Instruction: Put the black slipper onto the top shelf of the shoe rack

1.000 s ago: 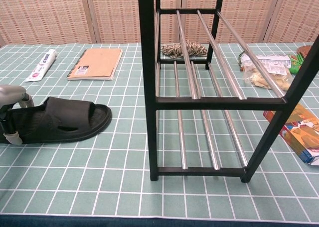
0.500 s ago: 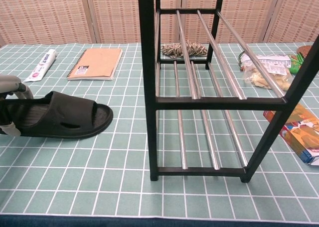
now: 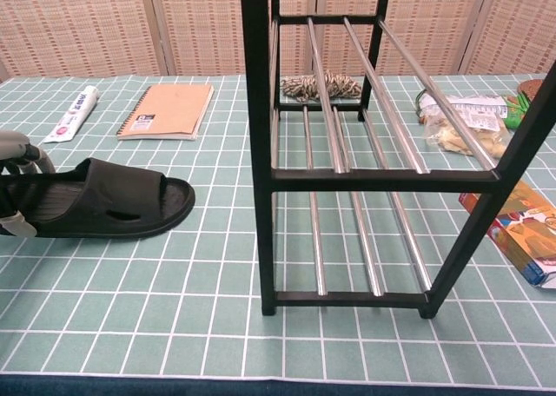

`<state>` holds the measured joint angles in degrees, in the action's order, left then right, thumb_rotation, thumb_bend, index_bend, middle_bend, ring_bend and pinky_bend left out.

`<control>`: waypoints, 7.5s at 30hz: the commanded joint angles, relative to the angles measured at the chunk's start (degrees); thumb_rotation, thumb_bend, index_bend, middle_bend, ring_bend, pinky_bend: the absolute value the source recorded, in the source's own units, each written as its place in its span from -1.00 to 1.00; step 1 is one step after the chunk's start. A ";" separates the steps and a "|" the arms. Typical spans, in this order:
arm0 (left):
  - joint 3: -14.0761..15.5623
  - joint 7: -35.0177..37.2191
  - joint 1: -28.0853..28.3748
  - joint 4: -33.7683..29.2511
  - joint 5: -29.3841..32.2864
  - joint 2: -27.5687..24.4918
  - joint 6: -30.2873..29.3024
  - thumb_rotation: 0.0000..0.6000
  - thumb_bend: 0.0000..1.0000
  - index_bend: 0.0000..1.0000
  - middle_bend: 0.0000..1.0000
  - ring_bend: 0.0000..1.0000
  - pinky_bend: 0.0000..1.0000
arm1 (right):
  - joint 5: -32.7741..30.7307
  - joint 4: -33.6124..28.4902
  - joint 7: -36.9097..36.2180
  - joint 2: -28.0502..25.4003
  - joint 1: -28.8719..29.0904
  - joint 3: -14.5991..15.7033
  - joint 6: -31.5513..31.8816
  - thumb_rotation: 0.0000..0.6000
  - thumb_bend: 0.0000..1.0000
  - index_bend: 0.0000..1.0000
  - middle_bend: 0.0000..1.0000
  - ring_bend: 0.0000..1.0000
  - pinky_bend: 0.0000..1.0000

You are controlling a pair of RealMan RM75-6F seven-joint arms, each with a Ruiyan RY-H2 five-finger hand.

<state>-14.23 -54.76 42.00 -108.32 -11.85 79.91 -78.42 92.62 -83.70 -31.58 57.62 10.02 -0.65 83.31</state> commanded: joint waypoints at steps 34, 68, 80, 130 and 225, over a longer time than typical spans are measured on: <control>3.21 14.27 -2.43 -6.12 -6.02 -13.91 11.11 1.00 -0.69 -0.18 -0.41 -0.65 -0.74 | -0.45 -1.60 4.69 0.47 -0.65 -0.63 0.76 1.00 -0.32 -1.00 -1.00 -1.00 -1.00; 2.08 10.04 6.50 -20.81 -1.54 -28.55 5.31 1.00 -0.69 -0.18 -0.41 -0.65 -0.74 | 0.61 -3.05 10.90 1.98 0.14 -1.86 1.85 1.00 -0.32 -1.00 -1.00 -1.00 -1.00; 0.95 13.17 7.55 -20.69 1.54 -35.91 11.93 1.00 -0.69 -0.17 -0.41 -0.65 -0.74 | -0.13 -3.23 12.25 2.29 0.28 -2.01 1.25 1.00 -0.32 -1.00 -1.00 -1.00 -1.00; 0.94 11.52 24.68 -20.75 18.52 -40.43 20.33 1.00 -0.69 -0.16 -0.39 -0.64 -0.73 | -0.72 -2.59 10.37 2.01 1.05 -1.96 -0.70 1.00 -0.32 -1.00 -1.00 -1.00 -1.00; -13.30 -7.33 43.93 -7.65 41.33 -12.38 0.20 1.00 -0.69 -0.15 -0.38 -0.63 -0.72 | 5.34 0.56 -3.02 -0.74 0.46 0.88 5.21 1.00 -0.32 -1.00 -1.00 -1.00 -1.00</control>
<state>-27.32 -61.72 85.74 -116.29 29.32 67.16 -78.00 97.96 -83.14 -34.59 56.90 10.48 0.22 88.51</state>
